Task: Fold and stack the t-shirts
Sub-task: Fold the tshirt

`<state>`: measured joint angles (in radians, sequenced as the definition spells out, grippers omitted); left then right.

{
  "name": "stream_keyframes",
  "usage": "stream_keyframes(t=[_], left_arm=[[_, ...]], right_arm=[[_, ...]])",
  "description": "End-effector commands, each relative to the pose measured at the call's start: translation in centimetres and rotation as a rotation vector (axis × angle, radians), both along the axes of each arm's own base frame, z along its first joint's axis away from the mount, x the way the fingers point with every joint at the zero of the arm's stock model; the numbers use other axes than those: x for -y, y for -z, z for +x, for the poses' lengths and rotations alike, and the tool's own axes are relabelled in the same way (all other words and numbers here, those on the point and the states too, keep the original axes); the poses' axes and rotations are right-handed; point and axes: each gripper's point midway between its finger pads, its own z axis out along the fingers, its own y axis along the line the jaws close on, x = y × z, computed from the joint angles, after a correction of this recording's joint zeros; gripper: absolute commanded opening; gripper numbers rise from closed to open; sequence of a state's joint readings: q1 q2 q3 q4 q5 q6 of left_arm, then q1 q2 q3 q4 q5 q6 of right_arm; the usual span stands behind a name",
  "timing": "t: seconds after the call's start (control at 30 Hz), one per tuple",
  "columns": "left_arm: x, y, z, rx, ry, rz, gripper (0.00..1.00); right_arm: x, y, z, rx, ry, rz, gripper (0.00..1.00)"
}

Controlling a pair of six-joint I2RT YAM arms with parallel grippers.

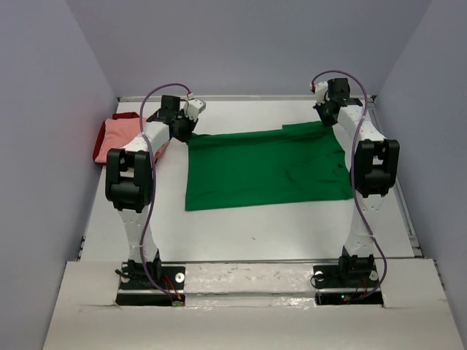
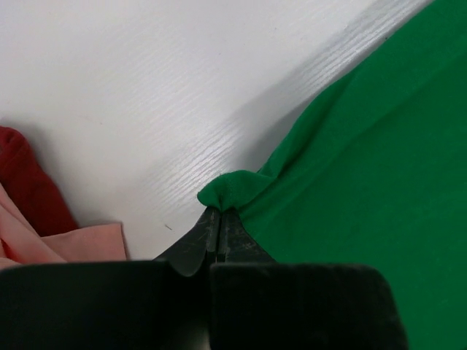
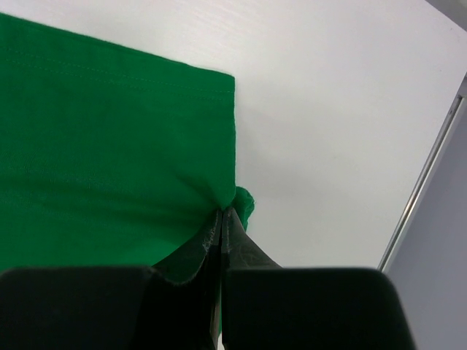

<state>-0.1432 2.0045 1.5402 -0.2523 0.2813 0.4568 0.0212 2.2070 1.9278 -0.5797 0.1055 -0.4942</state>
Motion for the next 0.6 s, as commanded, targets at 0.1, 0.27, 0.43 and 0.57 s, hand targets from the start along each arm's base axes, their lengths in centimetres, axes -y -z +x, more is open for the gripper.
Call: stream_keyframes(t=[0.1,0.27,0.43,0.57], left_arm=[[-0.1,-3.5,-0.8,0.066,0.026,0.001,0.00],[0.0,-3.6,-1.5,0.056,0.035,-0.008,0.00],[0.3,-3.2,-2.1,0.035,0.047,-0.021,0.00],[0.4,-2.7,-2.8,0.015,0.058,-0.026,0.00]], right_arm=[[0.5,-5.0,-0.4,0.106,0.004,-0.026,0.00],[0.5,-4.8,-1.4,0.088,-0.002,-0.034,0.00],[0.5,-4.0,-2.3,0.061,-0.009,-0.036,0.00],[0.6,-3.5,-2.9,0.041,-0.010,-0.040,0.00]])
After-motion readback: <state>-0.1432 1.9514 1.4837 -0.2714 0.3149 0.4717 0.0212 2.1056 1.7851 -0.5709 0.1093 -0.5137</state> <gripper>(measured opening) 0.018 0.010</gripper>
